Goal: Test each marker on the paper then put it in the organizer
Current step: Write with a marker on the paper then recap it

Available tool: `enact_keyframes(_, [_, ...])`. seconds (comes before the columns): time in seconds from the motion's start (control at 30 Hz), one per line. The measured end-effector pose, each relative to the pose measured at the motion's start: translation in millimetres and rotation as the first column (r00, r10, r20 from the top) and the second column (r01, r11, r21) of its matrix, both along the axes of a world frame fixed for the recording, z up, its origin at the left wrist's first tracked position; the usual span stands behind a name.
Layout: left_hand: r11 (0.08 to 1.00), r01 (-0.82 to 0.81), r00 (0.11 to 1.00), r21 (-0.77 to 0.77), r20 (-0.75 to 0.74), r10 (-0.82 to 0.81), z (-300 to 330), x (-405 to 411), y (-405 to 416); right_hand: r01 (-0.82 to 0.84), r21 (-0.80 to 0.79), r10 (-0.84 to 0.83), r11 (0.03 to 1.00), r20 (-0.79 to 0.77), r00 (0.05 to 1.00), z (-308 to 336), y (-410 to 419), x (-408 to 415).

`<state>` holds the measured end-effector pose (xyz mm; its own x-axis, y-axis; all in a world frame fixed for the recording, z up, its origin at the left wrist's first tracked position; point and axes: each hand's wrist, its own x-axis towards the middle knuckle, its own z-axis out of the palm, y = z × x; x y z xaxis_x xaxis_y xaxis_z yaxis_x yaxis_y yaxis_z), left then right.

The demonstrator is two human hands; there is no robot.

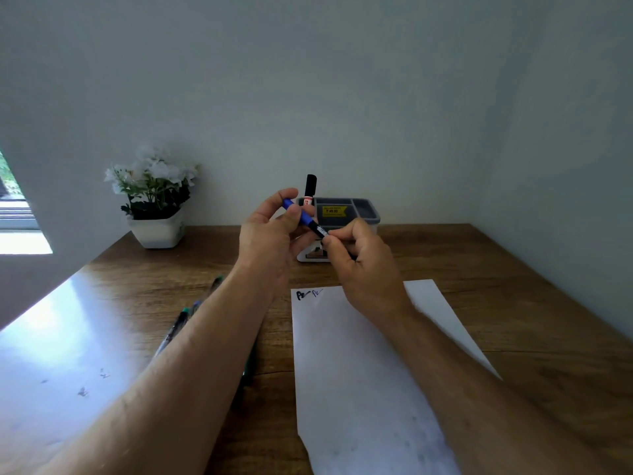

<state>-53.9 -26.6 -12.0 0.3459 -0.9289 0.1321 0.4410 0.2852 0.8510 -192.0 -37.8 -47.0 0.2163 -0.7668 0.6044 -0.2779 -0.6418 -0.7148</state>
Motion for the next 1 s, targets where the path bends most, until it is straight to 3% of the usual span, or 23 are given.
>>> enact_keyframes(0.5, [0.999, 0.038, 0.999, -0.006, -0.027, -0.038, 2.2, -6.5, 3.6, -0.021, 0.097, 0.022, 0.995, -0.002, 1.0, -0.9, -5.4, 1.8])
enact_keyframes(0.73, [0.999, -0.028, 0.992, -0.045, 0.122, 0.033, -0.3, -17.7, 2.5, 0.03, -0.019, -0.032, 0.999, -0.116, 0.993, 0.0, -11.3, -1.9])
enact_keyframes(0.83, [0.994, -0.085, 0.965, -0.067, 0.245, 0.099, 5.0, -18.8, 2.7, 0.122, -0.083, -0.133, 0.989, -0.141, 0.981, -1.6, -14.4, -5.4])
enact_keyframes(1.0, [0.983, -0.149, 0.914, -0.111, 0.364, 0.179, 28.3, -25.7, -3.9, 0.324, 0.022, -0.323, 0.946, -0.04, 0.946, -1.5, -23.7, -9.6])
